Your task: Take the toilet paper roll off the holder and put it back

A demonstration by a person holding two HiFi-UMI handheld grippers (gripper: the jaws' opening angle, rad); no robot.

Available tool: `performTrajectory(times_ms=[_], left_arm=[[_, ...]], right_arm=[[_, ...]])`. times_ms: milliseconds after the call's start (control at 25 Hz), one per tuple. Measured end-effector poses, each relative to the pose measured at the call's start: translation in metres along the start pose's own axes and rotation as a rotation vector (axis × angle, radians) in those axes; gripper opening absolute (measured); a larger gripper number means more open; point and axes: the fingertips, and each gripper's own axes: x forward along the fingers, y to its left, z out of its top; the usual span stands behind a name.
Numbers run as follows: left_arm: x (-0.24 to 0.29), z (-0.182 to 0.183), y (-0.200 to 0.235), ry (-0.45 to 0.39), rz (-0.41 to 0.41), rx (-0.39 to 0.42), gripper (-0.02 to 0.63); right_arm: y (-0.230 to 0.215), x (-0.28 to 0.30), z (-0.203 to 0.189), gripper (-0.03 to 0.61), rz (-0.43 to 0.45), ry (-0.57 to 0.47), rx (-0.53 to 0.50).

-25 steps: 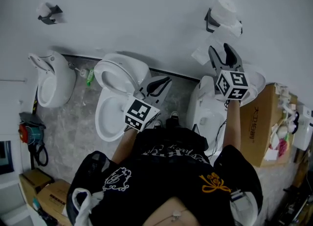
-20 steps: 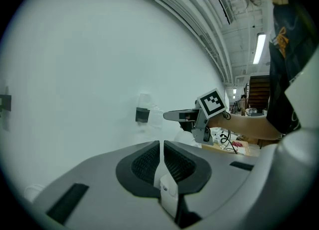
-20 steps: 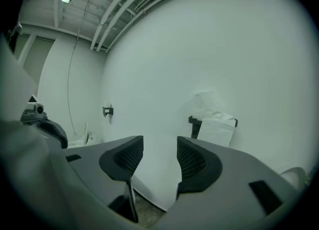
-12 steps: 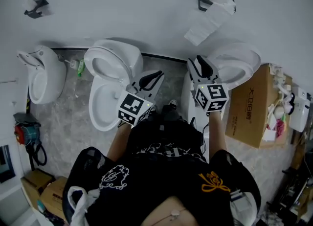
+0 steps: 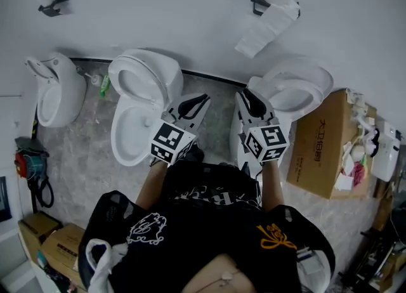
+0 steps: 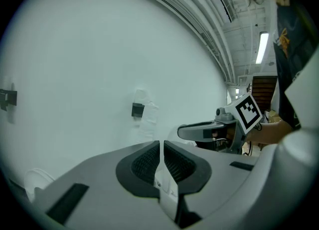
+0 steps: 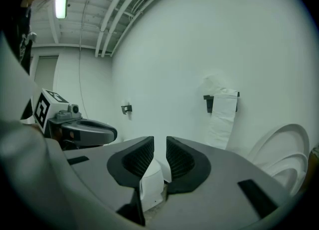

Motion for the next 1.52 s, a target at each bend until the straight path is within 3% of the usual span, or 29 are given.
performTrajectory(times_ms=[160,400,880,1520], left_arm=[[0.000,-0.001,-0.020,0.005,0.040,-0.012,0.038],[-0.002,-0.003,-0.070,-0.019,0.071,-0.067,0.038],[-0.042,-0.020,-0.168,-0.018,0.144,-0.060,0.038],[-0.086,-0.032,-0.227,-0.039,0.182,-0.048,0.038]], right_arm=[[0.011,-0.024,-0.005,0.081,0.040,0.020,-0.068],[0.014,-0.070,-0.025,0.051,0.122,0.017,-0.030],[0.051,-0.157,-0.042,0.015,0.283,-0.021,-0.049],[0.087,-0.215,-0.061,0.014,0.406,-0.004,0.016]])
